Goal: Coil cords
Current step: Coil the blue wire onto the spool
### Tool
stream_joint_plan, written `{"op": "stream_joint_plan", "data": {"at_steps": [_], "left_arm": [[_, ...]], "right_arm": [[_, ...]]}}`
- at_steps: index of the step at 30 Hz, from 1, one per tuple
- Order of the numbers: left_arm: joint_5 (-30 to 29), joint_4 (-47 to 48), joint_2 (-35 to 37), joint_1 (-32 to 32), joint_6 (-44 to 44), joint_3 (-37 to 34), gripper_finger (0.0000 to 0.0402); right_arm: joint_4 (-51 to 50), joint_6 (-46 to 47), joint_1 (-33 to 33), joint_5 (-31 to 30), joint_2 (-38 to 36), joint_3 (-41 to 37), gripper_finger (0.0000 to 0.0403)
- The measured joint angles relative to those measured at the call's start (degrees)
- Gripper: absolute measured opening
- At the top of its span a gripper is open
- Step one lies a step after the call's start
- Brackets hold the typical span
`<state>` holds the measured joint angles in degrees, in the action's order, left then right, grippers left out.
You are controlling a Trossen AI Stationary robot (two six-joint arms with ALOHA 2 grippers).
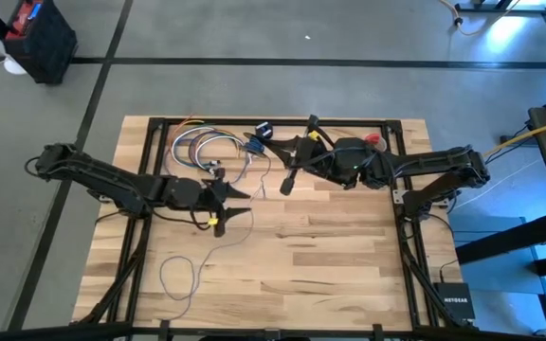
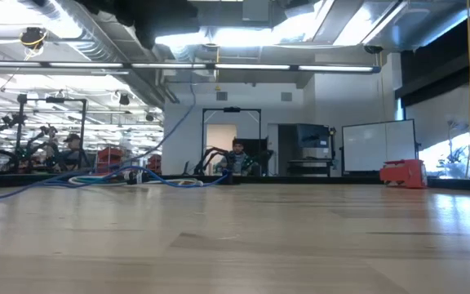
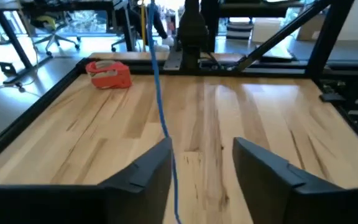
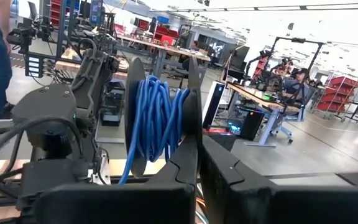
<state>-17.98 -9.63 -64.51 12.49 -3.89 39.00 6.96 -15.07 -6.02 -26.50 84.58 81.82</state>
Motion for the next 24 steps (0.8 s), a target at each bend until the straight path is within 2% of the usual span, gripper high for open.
{"op": "stream_joint_plan", "data": {"at_steps": [5, 15, 20, 24], "left_arm": [[0.0, 0.1, -0.7, -0.1, -0.2, 0.0, 0.0181], [-0.6, -0.2, -2.0, -2.1, -0.2, 0.0, 0.0176], [-0.6, -1.1, -3.4, -2.1, -0.2, 0.0, 0.013], [-0.6, -1.1, -3.5, -2.1, 1.5, 0.0, 0.0057]], "right_arm": [[-0.4, -0.2, 0.0, 0.0, 0.0, 0.0, 0.001], [-0.3, -0.2, 0.0, 0.0, 0.0, 0.0, 0.001], [-0.3, -0.2, 0.0, 0.1, 0.0, 0.0, 0.001], [-0.2, -0.2, 0.0, 0.1, 0.0, 0.0, 0.001]]}}
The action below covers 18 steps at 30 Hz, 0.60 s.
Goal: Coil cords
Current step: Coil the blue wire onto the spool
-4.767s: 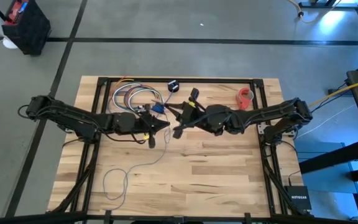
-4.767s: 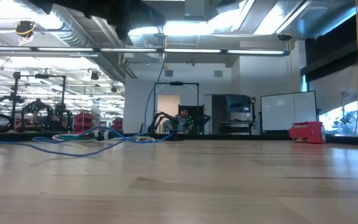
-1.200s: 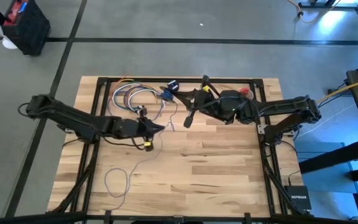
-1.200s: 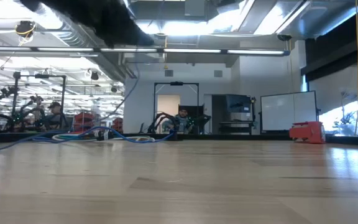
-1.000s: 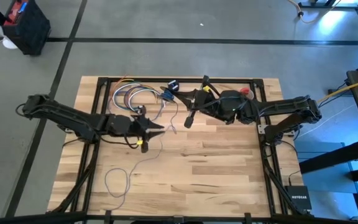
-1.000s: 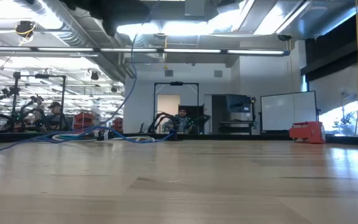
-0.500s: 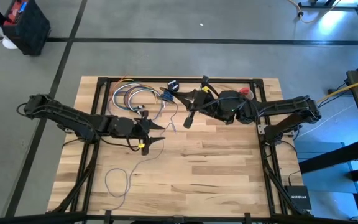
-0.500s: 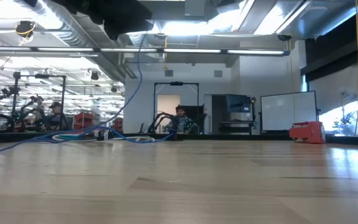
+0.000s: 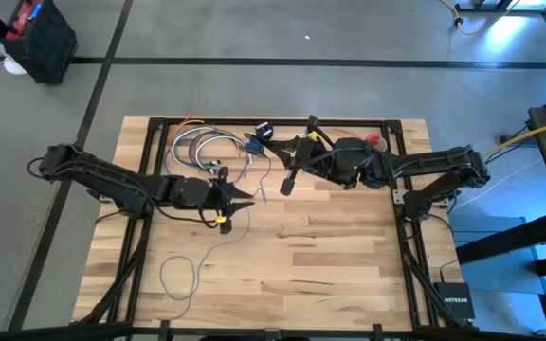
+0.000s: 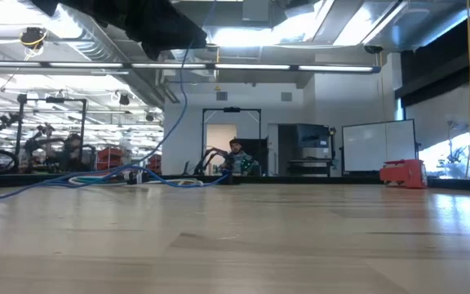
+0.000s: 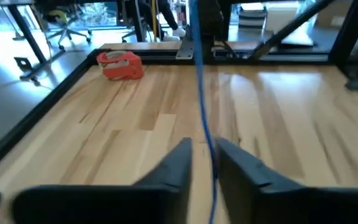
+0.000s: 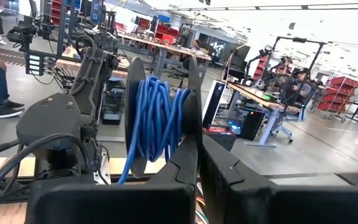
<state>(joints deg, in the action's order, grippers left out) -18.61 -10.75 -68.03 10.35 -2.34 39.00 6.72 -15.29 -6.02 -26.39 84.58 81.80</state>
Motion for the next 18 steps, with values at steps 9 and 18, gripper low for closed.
{"op": "stream_joint_plan", "data": {"at_steps": [9, 18], "left_arm": [[0.0, 12.6, -0.3, 1.0, -3.1, -0.1, 0.0004], [0.0, 21.3, -1.6, 2.4, -8.4, -0.1, 0.0016]], "right_arm": [[0.0, -0.1, 0.0, 0.0, -0.3, 0.0, 0.001], [0.3, -1.7, 0.0, -0.5, -1.1, -0.1, 0.001]]}}
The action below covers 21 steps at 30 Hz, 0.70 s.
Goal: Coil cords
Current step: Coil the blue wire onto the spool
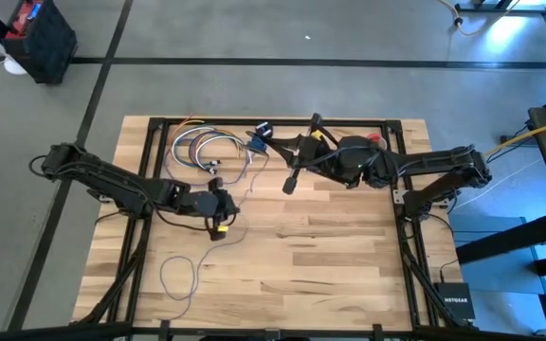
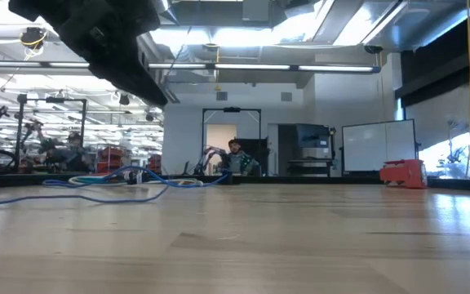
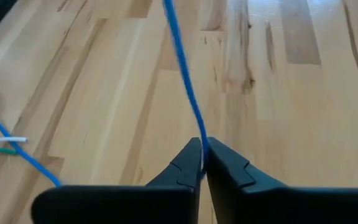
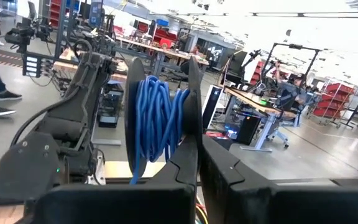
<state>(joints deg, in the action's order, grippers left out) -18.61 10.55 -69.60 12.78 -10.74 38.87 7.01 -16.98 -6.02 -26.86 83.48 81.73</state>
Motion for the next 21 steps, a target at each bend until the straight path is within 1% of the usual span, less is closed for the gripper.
{"op": "stream_joint_plan", "data": {"at_steps": [6, 10, 13, 15, 18, 21], "left_arm": [[0.4, -0.3, 0.0, 0.0, -0.9, 0.0, 0.0045], [2.9, -0.3, 0.0, 0.0, -0.8, 0.1, 0.0084], [3.2, 0.6, 0.6, 0.0, 0.3, 0.4, 0.0115], [3.2, 1.9, 1.7, 0.0, 1.2, 2.0, 0.0129], [2.8, 2.6, 3.8, 0.0, 2.5, 4.5, 0.0142], [1.6, -0.8, 5.2, 0.0, 5.3, 6.5, 0.0144]], "right_arm": [[-0.4, 0.0, 0.0, -0.4, -0.1, 0.0, 0.001], [-0.6, 0.0, 0.0, -0.4, -0.1, 0.0, 0.001], [-0.7, 0.0, 0.0, -0.4, -0.1, 0.0, 0.001], [-0.7, 0.0, 0.0, -0.4, -0.1, 0.0, 0.001], [-0.7, 0.0, 0.0, -0.3, -0.1, 0.0, 0.001], [-0.7, 0.0, 0.0, -0.3, -0.1, 0.0, 0.001]]}}
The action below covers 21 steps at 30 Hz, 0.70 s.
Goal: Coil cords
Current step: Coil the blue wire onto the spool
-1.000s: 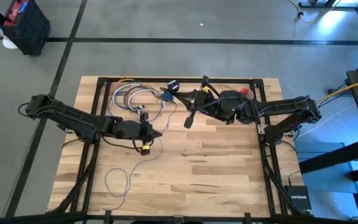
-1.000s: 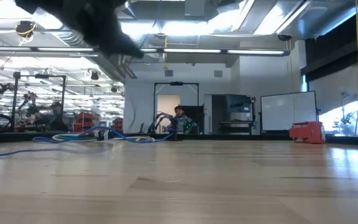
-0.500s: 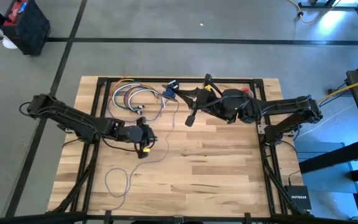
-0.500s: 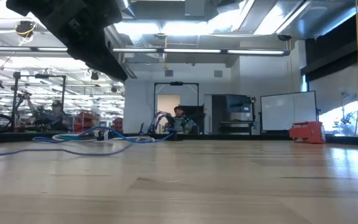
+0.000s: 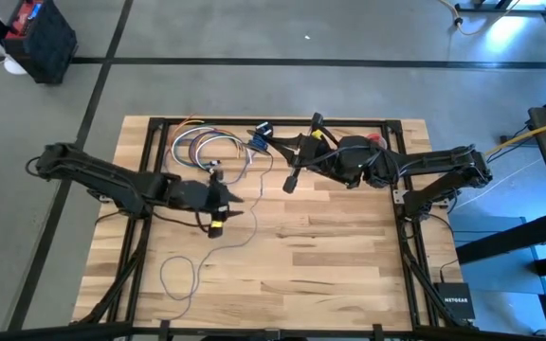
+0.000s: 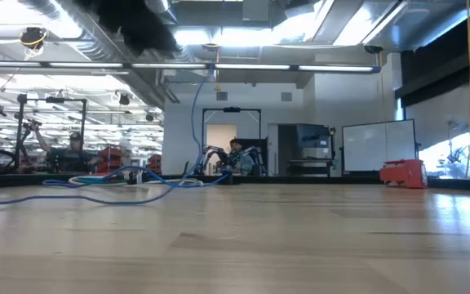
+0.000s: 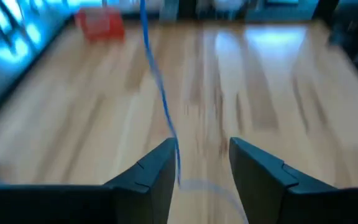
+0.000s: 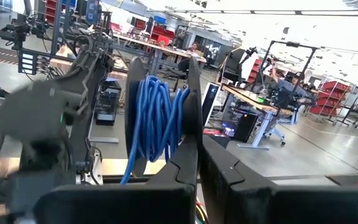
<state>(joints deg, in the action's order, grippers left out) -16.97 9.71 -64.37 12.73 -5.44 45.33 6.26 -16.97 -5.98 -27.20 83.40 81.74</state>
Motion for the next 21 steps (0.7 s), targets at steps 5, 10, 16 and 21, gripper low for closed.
{"op": "stream_joint_plan", "data": {"at_steps": [5, 10, 16, 21], "left_arm": [[-0.2, -12.1, -0.3, -0.4, 8.0, 0.2, 0.014], [-0.2, -19.2, -2.9, -2.5, 10.5, 0.2, 0.0137], [-0.2, -23.0, -6.1, -5.1, 10.8, 0.2, 0.0136], [-0.2, -23.9, -6.8, -5.3, 11.5, 0.2, 0.0127]], "right_arm": [[-0.2, 0.0, 0.0, 0.0, 0.0, 0.0, 0.001], [-0.4, 0.0, 0.0, 0.0, 0.0, 0.0, 0.001], [-0.4, 0.0, 0.0, 0.0, 0.0, 0.0, 0.001], [-0.6, 0.0, 0.0, 0.1, 0.0, 0.0, 0.001]]}}
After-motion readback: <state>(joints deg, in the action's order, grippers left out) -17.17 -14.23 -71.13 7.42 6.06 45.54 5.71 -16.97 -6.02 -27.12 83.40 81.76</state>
